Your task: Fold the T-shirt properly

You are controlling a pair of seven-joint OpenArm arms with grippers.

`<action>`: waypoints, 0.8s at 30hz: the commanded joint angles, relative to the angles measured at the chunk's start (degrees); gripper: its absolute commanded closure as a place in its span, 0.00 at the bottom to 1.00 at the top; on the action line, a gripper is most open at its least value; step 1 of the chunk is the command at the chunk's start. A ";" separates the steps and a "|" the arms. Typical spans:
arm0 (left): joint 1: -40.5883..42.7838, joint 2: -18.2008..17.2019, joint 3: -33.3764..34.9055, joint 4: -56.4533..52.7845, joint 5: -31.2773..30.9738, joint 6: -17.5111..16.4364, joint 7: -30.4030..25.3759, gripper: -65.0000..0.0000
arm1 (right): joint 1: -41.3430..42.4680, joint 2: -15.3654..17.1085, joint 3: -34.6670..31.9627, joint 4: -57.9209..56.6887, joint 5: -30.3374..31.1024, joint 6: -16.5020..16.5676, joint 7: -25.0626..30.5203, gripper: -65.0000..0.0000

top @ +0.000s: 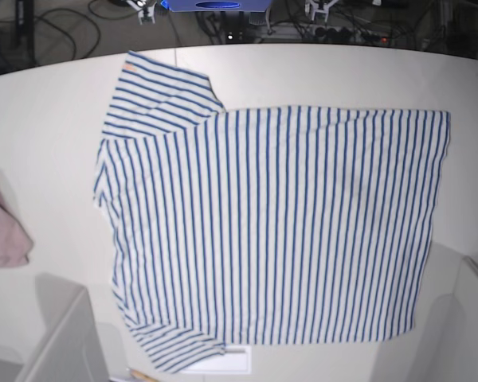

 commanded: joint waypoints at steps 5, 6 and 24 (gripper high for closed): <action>0.51 -1.41 0.10 -0.16 0.21 0.45 0.69 1.00 | -0.38 0.29 -0.05 0.10 0.10 -0.19 -0.18 1.00; 0.51 -2.11 0.10 -0.16 0.30 0.45 0.69 1.00 | -0.55 0.29 -0.05 0.10 0.10 -0.19 -0.18 1.00; 8.43 -3.78 0.28 7.48 0.38 0.36 0.08 1.00 | -8.64 0.47 -0.05 6.16 0.10 -0.19 -0.10 1.00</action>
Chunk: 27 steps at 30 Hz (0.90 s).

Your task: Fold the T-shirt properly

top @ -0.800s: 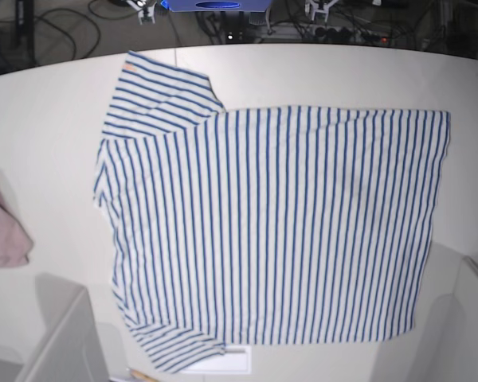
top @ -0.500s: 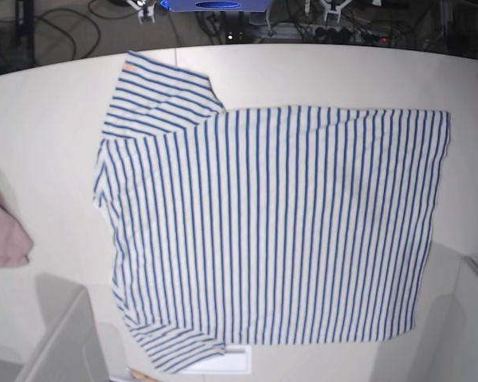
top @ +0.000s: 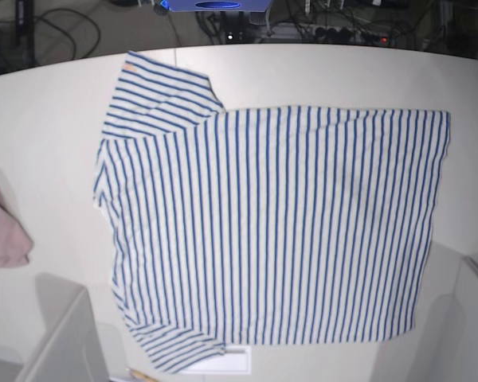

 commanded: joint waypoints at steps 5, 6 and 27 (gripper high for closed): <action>5.92 -1.53 0.06 5.55 0.17 0.28 0.40 1.00 | -4.18 0.58 -0.01 1.41 0.08 -0.19 -0.20 1.00; 7.15 -1.62 0.06 7.48 0.17 0.19 0.40 1.00 | -5.67 1.10 -0.01 3.60 0.08 -0.19 -0.20 1.00; 43.37 -10.06 -10.05 66.56 -15.75 0.19 0.49 1.00 | -38.82 -1.09 18.98 67.78 0.43 -0.28 -8.73 1.00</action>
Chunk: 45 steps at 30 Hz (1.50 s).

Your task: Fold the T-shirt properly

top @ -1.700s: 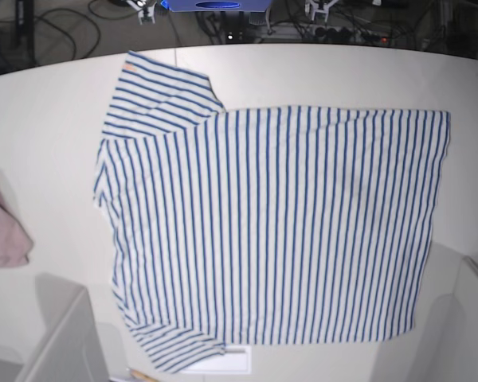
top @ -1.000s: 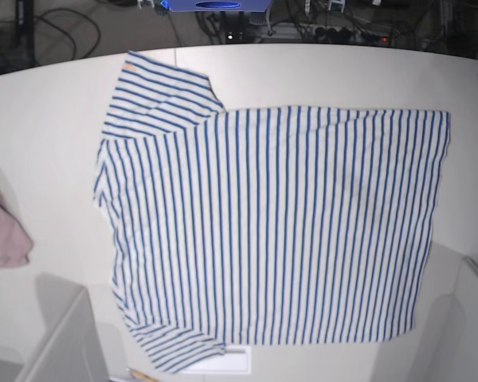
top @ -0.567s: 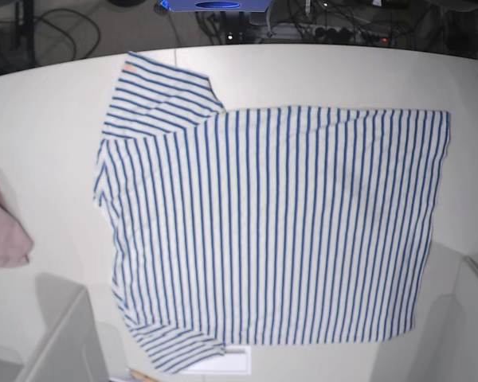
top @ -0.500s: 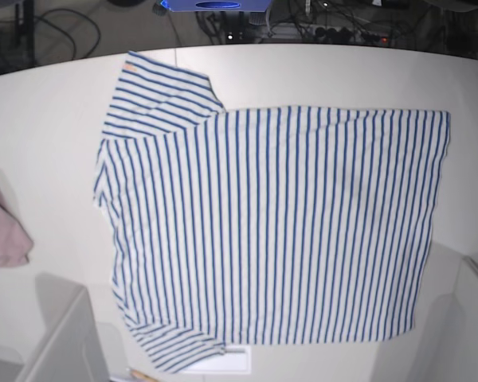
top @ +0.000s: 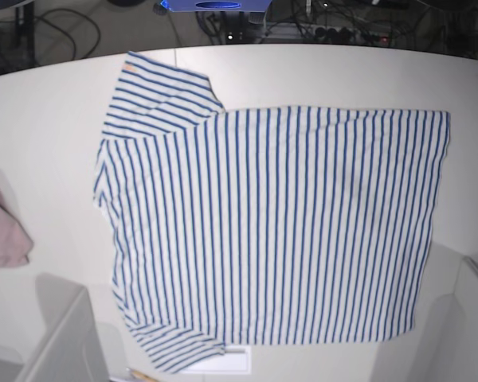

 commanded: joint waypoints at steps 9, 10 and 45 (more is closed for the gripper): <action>9.14 6.67 -9.87 23.34 0.12 -0.03 -0.69 1.00 | -0.76 -4.51 9.50 22.13 -0.01 -0.08 -1.07 1.00; 8.44 7.73 -10.48 24.58 0.12 -0.12 -0.69 1.00 | -0.06 -5.21 9.59 23.71 -0.01 -0.08 -1.07 1.00; -16.18 4.47 -33.34 24.66 -23.26 -15.24 21.03 0.14 | 26.84 -0.47 12.05 19.93 41.40 0.27 -30.26 0.41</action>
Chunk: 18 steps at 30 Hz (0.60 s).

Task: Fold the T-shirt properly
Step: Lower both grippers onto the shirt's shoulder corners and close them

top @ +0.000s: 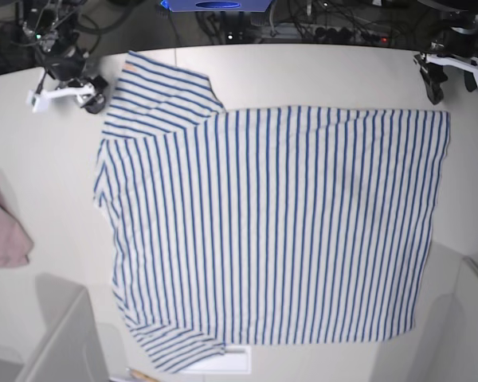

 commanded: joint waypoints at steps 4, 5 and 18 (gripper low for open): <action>-0.20 -0.73 -0.49 -1.18 -0.93 -0.49 -1.62 0.14 | 0.66 0.34 -3.80 -3.74 -0.30 4.85 -0.71 0.42; -0.20 -0.73 -0.49 -1.36 -1.01 -0.49 -1.62 0.14 | 0.49 0.25 -4.85 -4.18 -0.39 5.38 -0.71 0.42; -6.36 -0.73 -0.49 -8.22 -1.10 -0.49 -1.62 0.14 | 0.57 0.25 -9.86 -7.78 -0.57 5.55 -0.27 0.64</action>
